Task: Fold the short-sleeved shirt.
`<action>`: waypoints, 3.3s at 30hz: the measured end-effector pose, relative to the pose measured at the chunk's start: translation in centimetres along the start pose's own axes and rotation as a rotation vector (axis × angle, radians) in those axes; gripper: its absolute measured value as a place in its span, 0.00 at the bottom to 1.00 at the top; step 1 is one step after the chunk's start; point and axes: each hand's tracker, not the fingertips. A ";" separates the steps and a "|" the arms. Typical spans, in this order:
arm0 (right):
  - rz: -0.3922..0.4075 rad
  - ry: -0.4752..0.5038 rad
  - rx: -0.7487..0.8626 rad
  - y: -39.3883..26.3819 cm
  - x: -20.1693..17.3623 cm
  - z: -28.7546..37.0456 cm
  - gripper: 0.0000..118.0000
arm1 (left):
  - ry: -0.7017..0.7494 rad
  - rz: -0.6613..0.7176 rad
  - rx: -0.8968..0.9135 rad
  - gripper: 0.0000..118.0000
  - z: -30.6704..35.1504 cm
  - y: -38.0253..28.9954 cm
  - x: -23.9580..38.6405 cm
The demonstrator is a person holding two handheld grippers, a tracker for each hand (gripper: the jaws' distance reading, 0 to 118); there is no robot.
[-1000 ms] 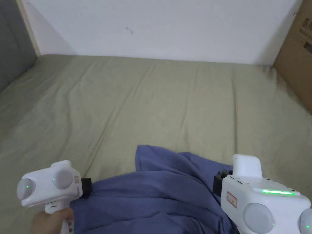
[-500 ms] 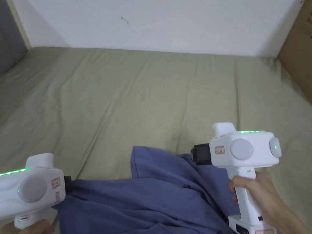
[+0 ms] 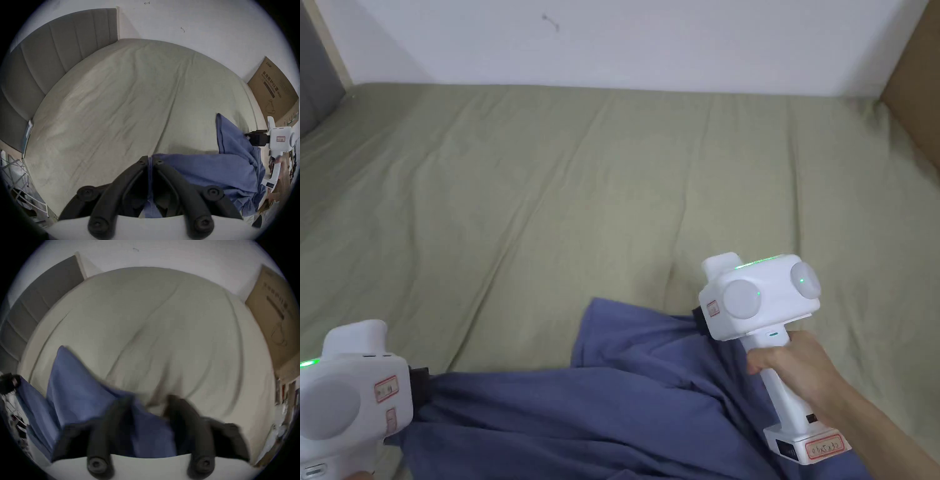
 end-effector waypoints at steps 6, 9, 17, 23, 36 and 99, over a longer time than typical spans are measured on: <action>-0.237 0.116 0.057 0.3 3.3 3.5 0.01 | -0.004 -0.020 0.046 0.02 3.3 0.9 0.3; -0.234 0.067 0.135 0.7 5.7 7.7 0.01 | -0.009 -0.039 0.110 0.02 6.1 2.0 0.6; -0.414 0.020 0.353 0.0 13.6 21.9 0.01 | -0.027 -0.110 0.329 0.02 15.2 6.0 3.2; -0.497 -0.049 0.471 -1.0 18.8 30.2 0.01 | -0.020 -0.150 0.476 0.02 21.1 10.3 5.1; -0.541 -0.114 0.621 6.7 23.8 38.1 0.01 | -0.005 -0.199 0.614 0.02 25.9 22.6 8.9; -0.524 -0.120 0.022 -17.5 13.7 11.0 0.01 | 0.137 -0.329 0.245 0.02 0.3 -2.3 2.3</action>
